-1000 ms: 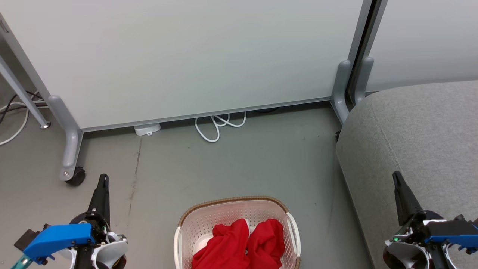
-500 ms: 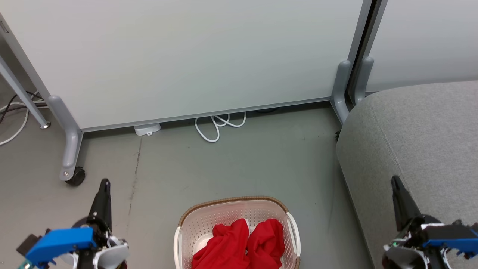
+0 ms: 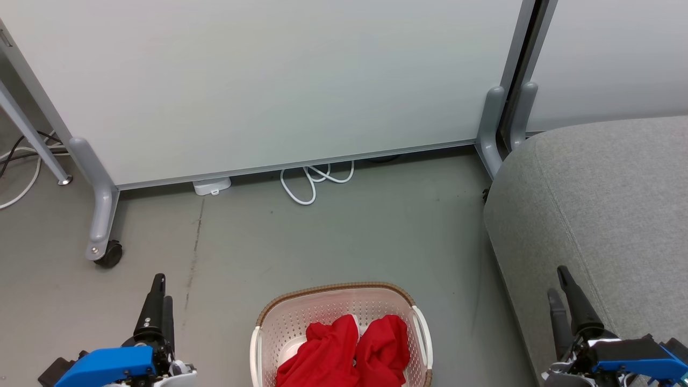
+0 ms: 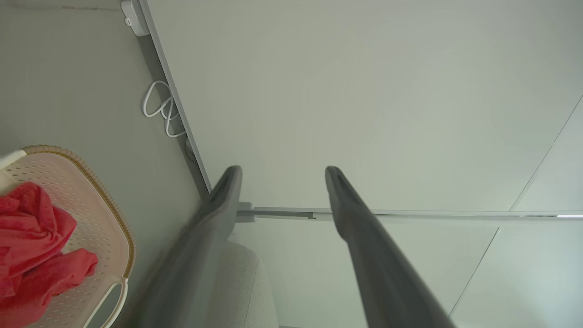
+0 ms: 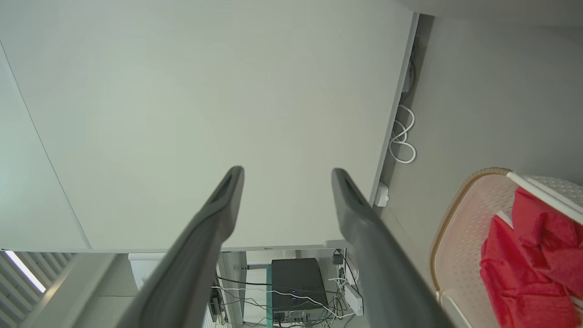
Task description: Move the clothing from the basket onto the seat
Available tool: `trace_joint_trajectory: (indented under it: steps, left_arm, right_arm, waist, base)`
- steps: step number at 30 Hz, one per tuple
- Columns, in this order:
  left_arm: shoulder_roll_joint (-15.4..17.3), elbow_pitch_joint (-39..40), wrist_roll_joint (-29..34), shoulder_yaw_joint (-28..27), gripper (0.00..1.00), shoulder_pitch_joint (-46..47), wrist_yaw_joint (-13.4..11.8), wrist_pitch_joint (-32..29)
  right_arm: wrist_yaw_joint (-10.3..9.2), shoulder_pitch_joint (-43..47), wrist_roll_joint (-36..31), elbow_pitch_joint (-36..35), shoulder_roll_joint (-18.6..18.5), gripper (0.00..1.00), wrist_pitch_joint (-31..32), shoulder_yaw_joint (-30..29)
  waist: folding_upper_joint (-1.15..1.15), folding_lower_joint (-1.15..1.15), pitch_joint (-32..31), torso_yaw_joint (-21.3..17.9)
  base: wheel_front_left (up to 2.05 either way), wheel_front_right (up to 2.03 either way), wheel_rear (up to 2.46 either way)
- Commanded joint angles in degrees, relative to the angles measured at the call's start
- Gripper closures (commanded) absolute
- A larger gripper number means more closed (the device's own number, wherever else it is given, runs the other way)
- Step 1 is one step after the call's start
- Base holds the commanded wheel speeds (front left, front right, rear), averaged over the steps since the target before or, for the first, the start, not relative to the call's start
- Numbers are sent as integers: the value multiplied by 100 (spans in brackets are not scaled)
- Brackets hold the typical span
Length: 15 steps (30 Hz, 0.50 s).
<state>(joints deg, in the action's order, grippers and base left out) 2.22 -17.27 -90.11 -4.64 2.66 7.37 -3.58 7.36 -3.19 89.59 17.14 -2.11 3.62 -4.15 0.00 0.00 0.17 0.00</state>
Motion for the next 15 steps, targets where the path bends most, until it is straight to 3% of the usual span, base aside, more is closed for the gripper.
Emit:
trace_joint_trajectory:
  steps: [1, 15]
  left_arm:
    - [42, 70, 179, 50, 0, 203, -26, 70]
    - [51, 184, 1666, 349, 0, 218, -201, 417]
  right_arm:
    - [4, -165, -159, -77, -23, 0, -73, 33]
    - [7, -243, -1587, 39, -37, 0, -421, 116]
  waist:
    - [0, 0, 0, 2]
    - [0, 0, -2, 16]
  base:
    - [0, 0, 0]
    - [0, 0, 0]
